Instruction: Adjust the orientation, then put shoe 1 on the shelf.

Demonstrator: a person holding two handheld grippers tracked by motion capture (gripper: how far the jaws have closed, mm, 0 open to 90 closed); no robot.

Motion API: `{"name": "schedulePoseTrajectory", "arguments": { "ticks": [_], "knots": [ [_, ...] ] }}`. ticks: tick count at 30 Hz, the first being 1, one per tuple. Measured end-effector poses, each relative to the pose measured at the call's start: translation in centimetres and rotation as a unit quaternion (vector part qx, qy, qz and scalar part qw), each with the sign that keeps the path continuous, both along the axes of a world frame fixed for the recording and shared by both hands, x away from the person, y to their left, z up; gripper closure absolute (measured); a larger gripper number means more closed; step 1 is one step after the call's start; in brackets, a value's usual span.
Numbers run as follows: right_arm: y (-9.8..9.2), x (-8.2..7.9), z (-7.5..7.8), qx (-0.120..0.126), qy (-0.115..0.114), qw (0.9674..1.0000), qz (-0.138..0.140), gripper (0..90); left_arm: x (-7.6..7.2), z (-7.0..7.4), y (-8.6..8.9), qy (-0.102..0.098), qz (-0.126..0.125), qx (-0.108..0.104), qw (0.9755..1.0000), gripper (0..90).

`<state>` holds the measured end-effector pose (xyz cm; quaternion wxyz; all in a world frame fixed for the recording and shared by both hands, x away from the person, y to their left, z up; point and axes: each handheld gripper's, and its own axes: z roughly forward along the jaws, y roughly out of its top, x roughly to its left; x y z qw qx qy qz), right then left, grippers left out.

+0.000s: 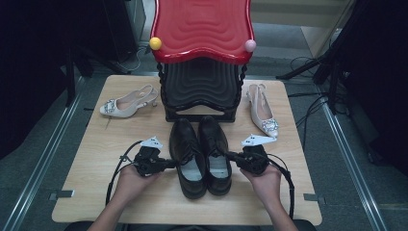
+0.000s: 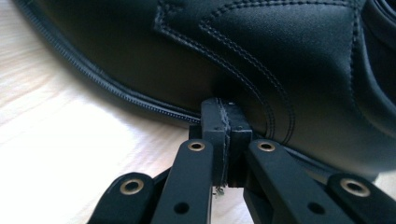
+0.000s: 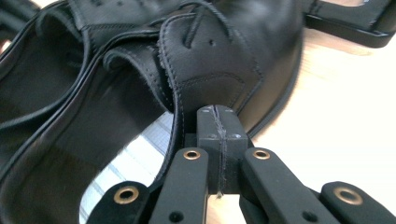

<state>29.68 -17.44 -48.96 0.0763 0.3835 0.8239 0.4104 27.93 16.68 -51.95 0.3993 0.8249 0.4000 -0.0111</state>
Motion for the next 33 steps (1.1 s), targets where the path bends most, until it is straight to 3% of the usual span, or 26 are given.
{"name": "schedulePoseTrajectory", "arguments": {
  "ticks": [3, 8, 13, 17, 19, 28, 33],
  "knots": [
    [-0.3, 0.5, 0.0, 0.01, 0.001, 0.9999, -0.008, 90.0, -0.4, 0.0, -0.6, -0.003, 0.001, -0.002, 1.0, 90.0],
    [-0.6, 1.1, 0.1, 0.006, -0.003, 0.9997, -0.023, 90.0, -0.9, -0.2, -1.5, 0.001, -0.007, -0.013, 0.9999, 90.0],
    [-1.5, 1.7, 0.3, 0.016, 0.005, 0.9992, -0.036, 87.8, -0.9, 0.1, -1.1, 0.006, -0.029, -0.002, 0.9996, 86.6],
    [-2.1, 1.3, 0.8, 0.031, 0.006, 0.9989, -0.035, 86.7, -0.6, 1.3, 0.2, -0.009, -0.008, -0.032, 0.9994, 83.1],
    [-2.2, 1.1, 1.1, 0.035, 0.002, 0.9988, -0.033, 86.3, -0.4, 1.7, 0.7, -0.014, -0.003, -0.035, 0.9993, 80.8],
    [-2.1, -0.3, 2.3, 0.05, -0.001, 0.9986, -0.018, 80.2, 0.3, 2.0, 1.1, -0.011, 0.017, -0.015, 0.9997, 60.8],
    [-1.3, -1.1, 2.5, 0.05, -0.003, 0.9987, 0.002, 77.7, 0.4, 2.6, 1.1, -0.015, 0.023, -0.014, 0.9995, 56.5]
  ]
}}
